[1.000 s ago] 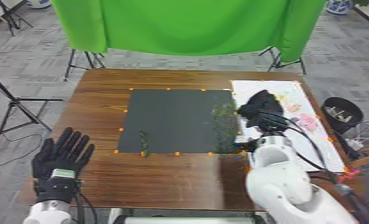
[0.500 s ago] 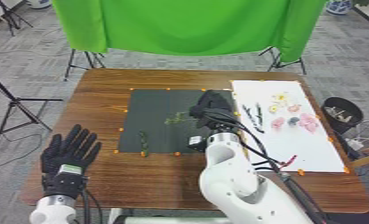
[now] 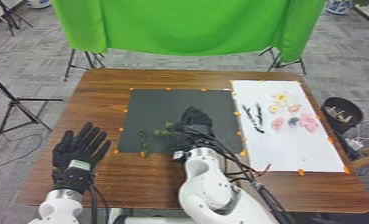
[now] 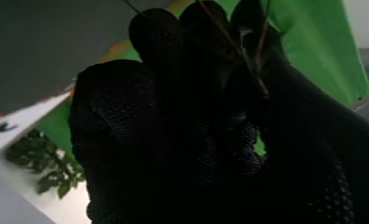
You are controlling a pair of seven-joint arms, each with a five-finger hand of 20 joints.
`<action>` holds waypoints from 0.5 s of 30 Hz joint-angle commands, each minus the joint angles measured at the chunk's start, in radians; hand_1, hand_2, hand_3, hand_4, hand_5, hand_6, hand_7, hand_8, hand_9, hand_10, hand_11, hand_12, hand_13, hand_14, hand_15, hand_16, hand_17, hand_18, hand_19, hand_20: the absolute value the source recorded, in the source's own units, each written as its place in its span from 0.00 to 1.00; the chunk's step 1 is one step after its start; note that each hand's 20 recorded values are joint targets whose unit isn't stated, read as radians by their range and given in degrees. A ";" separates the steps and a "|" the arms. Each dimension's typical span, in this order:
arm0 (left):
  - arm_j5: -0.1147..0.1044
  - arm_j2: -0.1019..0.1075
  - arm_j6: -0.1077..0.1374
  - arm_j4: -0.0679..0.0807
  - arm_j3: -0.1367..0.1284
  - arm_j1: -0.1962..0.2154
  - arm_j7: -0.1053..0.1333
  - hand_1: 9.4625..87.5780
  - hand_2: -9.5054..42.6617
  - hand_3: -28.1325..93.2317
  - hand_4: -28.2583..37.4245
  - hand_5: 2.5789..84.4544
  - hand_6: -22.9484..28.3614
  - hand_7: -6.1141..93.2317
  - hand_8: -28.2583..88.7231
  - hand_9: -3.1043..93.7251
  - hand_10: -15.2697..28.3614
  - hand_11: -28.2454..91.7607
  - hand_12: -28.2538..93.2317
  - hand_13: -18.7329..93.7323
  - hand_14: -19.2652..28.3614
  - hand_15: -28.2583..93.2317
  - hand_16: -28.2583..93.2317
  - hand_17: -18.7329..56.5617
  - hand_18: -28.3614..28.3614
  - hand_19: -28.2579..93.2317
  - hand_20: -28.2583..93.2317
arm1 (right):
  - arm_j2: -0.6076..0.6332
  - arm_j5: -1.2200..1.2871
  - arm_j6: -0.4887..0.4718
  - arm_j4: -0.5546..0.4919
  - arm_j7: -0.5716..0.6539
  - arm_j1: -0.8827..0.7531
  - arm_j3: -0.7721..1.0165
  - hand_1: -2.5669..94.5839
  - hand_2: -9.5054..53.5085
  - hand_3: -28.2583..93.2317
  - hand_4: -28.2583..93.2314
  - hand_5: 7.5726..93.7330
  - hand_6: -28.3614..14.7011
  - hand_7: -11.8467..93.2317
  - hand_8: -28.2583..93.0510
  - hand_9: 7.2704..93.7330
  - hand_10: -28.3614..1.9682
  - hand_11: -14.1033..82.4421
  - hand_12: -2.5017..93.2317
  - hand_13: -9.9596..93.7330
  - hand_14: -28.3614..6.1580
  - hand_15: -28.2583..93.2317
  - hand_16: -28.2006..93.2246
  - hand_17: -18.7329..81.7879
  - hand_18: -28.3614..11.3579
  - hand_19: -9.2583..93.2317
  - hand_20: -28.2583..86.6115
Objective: Arrange flowers
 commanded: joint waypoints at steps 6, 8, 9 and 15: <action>-0.002 -0.008 0.001 -0.001 -0.007 0.014 0.002 0.20 0.54 0.83 0.00 0.50 0.65 0.22 0.17 0.40 0.72 0.47 0.33 0.40 0.77 0.60 0.16 0.17 0.76 0.54 0.30 | 0.012 -0.009 -0.033 -0.035 -0.009 -0.033 -0.026 0.51 0.00 0.91 0.06 0.82 0.57 0.43 0.32 0.95 0.48 0.36 0.42 0.80 0.36 0.78 0.43 0.48 0.00 0.89 0.54; -0.007 -0.008 0.004 -0.002 -0.008 0.016 0.007 0.20 0.54 0.83 0.00 0.50 0.65 0.22 0.17 0.40 0.72 0.47 0.33 0.40 0.77 0.60 0.16 0.17 0.76 0.54 0.30 | 0.017 -0.016 -0.029 -0.035 -0.008 -0.030 -0.028 0.51 0.00 0.90 0.06 0.80 0.56 0.41 0.32 0.94 0.47 0.37 0.41 0.80 0.36 0.78 0.43 0.48 0.00 0.89 0.54; -0.007 -0.009 0.004 -0.003 -0.010 0.021 0.009 0.20 0.54 0.83 0.00 0.50 0.65 0.22 0.17 0.40 0.72 0.47 0.33 0.40 0.77 0.60 0.16 0.17 0.76 0.54 0.30 | 0.019 -0.010 -0.031 -0.038 -0.006 -0.031 -0.029 0.51 0.00 0.90 0.06 0.79 0.55 0.41 0.31 0.93 0.47 0.37 0.41 0.80 0.36 0.78 0.43 0.48 0.00 0.89 0.54; -0.015 -0.012 0.003 -0.005 -0.012 0.025 0.015 0.20 0.54 0.83 0.00 0.50 0.65 0.22 0.17 0.40 0.72 0.47 0.33 0.40 0.77 0.60 0.16 0.17 0.76 0.54 0.30 | 0.039 -0.010 -0.041 -0.052 0.005 -0.035 -0.030 0.50 0.00 0.89 0.05 0.75 0.54 0.41 0.31 0.91 0.46 0.39 0.40 0.79 0.36 0.78 0.43 0.48 0.00 0.89 0.54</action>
